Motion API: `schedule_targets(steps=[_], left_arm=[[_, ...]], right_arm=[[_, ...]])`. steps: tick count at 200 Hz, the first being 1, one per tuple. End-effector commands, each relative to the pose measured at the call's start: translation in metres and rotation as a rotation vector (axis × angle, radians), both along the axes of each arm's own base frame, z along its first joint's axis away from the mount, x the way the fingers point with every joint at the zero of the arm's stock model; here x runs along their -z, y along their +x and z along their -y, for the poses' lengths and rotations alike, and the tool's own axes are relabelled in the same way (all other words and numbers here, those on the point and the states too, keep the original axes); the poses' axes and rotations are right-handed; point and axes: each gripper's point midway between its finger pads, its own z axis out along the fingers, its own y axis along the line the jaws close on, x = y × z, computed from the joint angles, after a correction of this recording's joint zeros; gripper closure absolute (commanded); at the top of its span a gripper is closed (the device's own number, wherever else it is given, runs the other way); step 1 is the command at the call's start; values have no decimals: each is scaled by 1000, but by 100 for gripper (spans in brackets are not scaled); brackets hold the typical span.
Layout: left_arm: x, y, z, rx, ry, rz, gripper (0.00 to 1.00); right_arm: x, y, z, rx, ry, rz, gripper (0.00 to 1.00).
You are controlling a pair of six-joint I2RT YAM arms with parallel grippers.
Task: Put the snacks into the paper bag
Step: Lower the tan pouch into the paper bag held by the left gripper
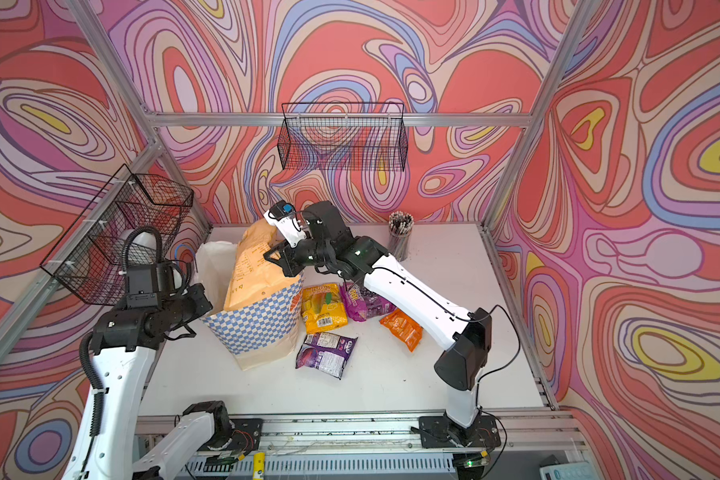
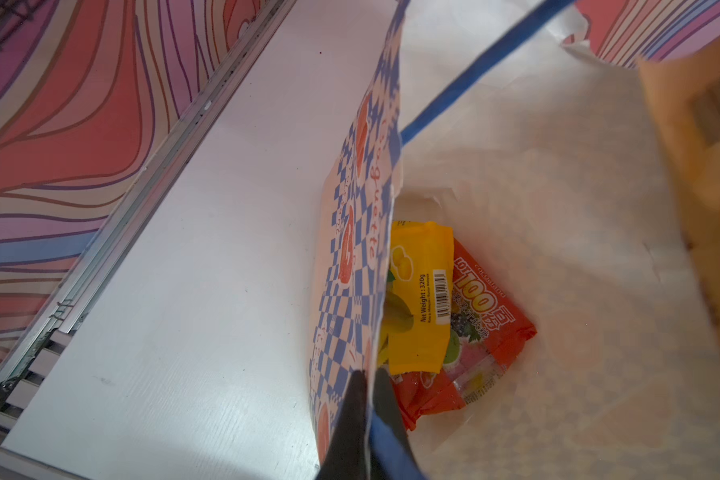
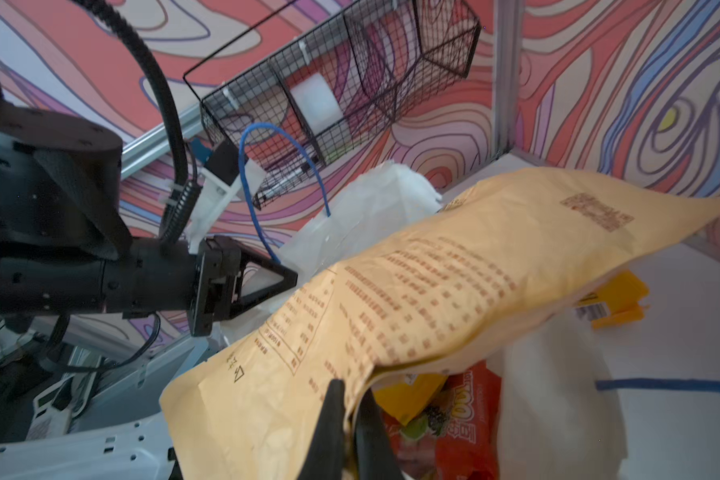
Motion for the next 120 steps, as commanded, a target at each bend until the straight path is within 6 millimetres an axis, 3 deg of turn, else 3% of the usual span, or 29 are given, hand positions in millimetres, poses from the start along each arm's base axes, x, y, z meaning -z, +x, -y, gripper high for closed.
schedule_targets(steps=[1,32,55,83,120], left_arm=[[3,-6,-6,-13,38,-18,100],[4,-8,0,20,30,-10,100],[5,-7,1,23,24,-5,100],[3,-6,6,46,3,13,100],[0,-10,10,69,0,23,100]], right_arm=[[-15,-25,-2,-83,68,-40,100],[13,-25,-7,-88,13,-97,100],[17,-26,-13,-101,7,-163,100],[22,-15,-18,-52,-12,-213,100],[39,8,-42,-16,-42,-296,100]])
